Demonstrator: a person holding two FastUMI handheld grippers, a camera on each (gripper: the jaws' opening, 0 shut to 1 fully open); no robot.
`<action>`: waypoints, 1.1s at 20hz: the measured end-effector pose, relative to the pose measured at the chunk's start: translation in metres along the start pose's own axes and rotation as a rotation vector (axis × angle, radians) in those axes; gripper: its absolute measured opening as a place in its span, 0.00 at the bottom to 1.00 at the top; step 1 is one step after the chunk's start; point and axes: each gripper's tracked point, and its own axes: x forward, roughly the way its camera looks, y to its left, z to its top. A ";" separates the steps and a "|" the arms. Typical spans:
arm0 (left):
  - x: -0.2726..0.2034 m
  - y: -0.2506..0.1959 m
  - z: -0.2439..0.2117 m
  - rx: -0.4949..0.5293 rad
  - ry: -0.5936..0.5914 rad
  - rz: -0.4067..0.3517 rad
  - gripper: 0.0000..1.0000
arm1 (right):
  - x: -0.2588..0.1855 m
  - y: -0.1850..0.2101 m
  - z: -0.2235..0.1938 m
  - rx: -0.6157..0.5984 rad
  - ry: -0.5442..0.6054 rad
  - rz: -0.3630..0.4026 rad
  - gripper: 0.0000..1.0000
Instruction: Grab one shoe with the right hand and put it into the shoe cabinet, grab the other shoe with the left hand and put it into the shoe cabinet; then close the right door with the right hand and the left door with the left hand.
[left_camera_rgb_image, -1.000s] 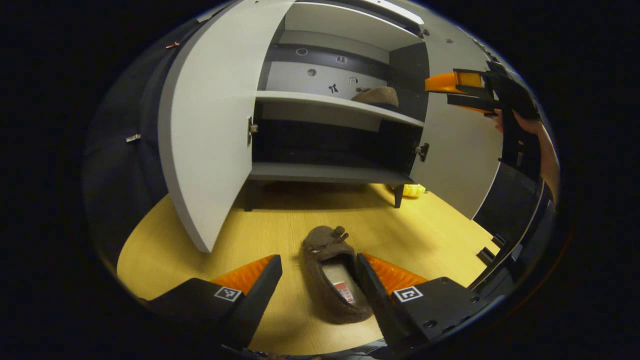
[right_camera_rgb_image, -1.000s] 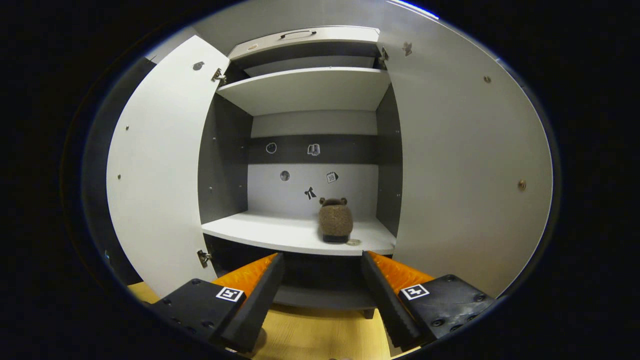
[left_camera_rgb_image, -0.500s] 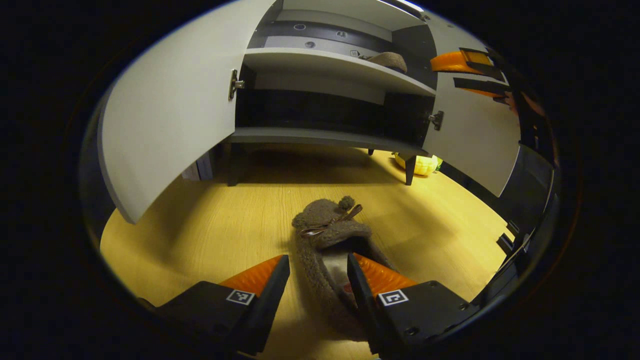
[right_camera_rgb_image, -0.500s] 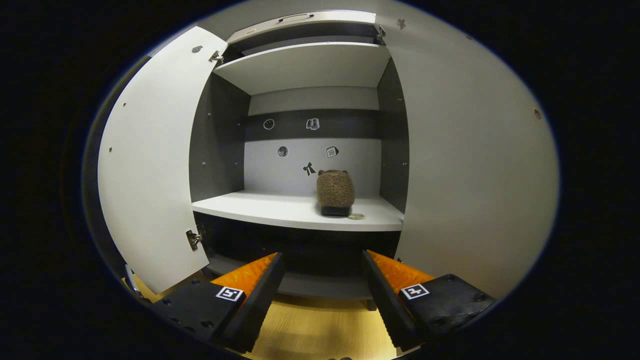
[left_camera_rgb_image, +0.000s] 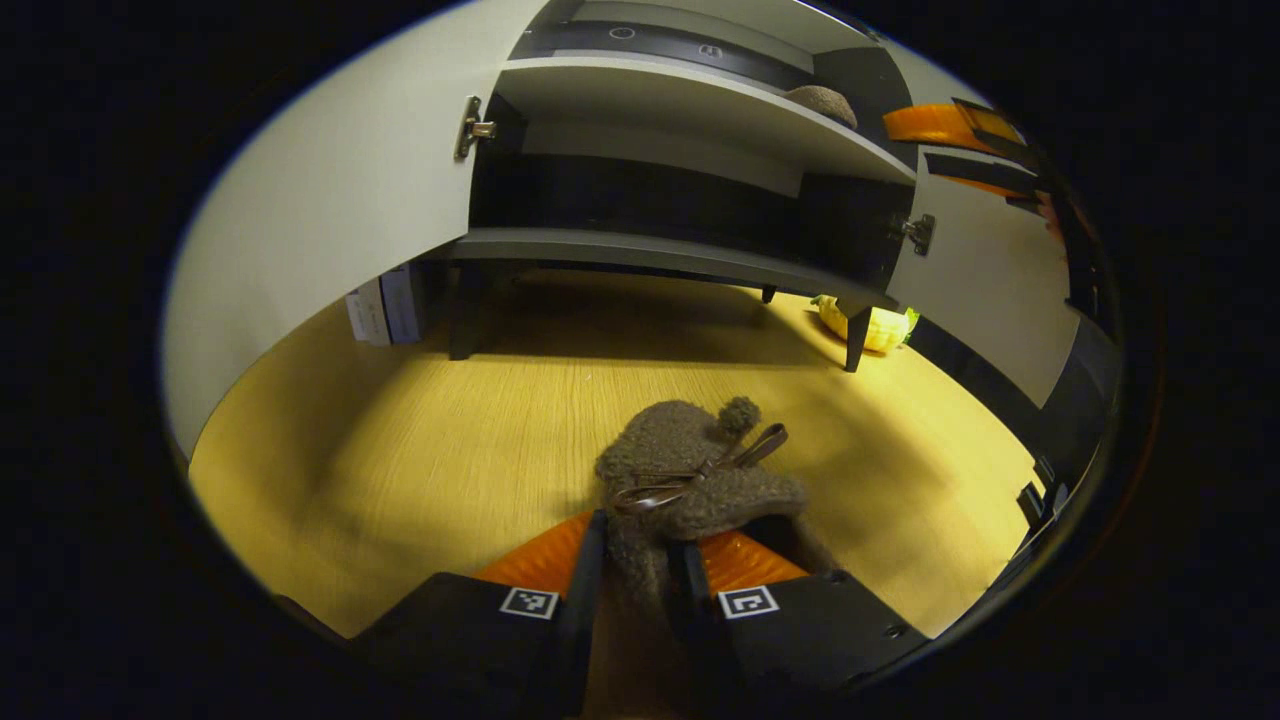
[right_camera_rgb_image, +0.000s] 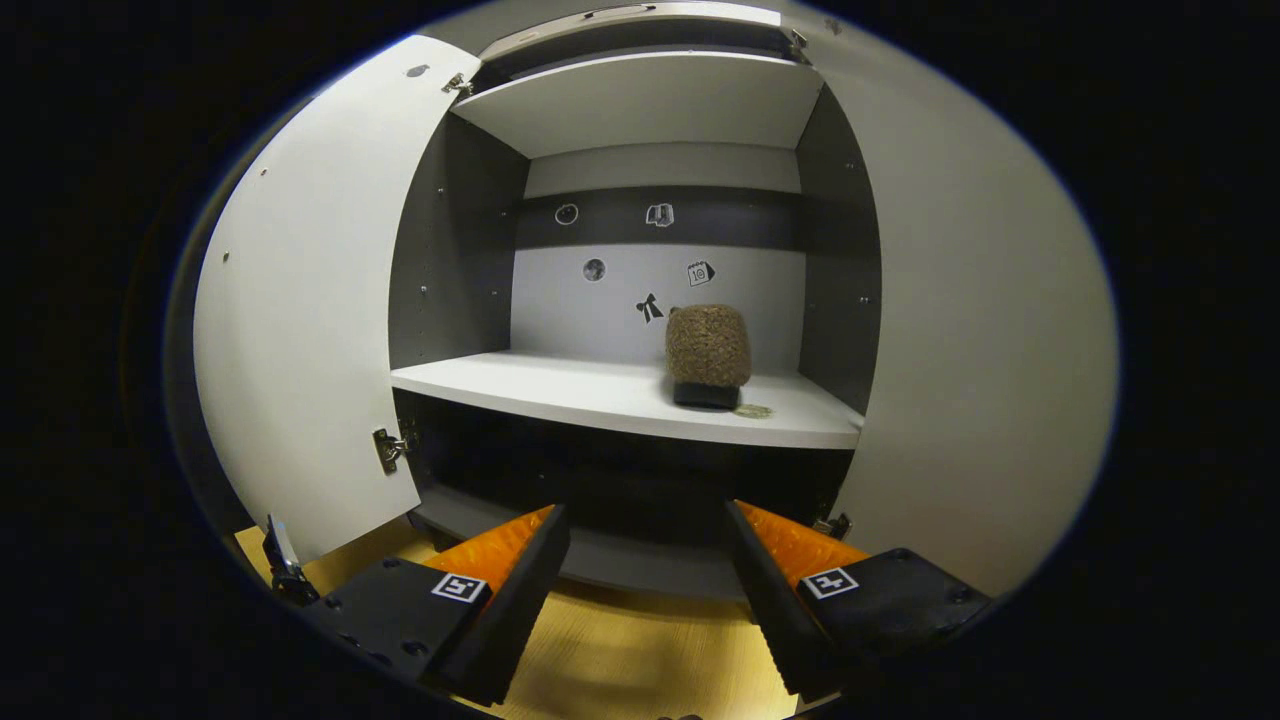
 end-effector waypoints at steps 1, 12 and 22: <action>0.002 0.004 0.001 0.004 0.003 0.023 0.38 | 0.003 -0.002 -0.001 0.003 0.006 0.002 0.98; -0.045 -0.013 0.041 -0.008 -0.009 0.025 0.05 | 0.007 0.001 0.003 0.000 0.030 0.048 0.98; -0.157 -0.019 0.236 0.051 -0.211 0.101 0.05 | -0.005 -0.002 0.031 -0.043 0.046 0.084 0.98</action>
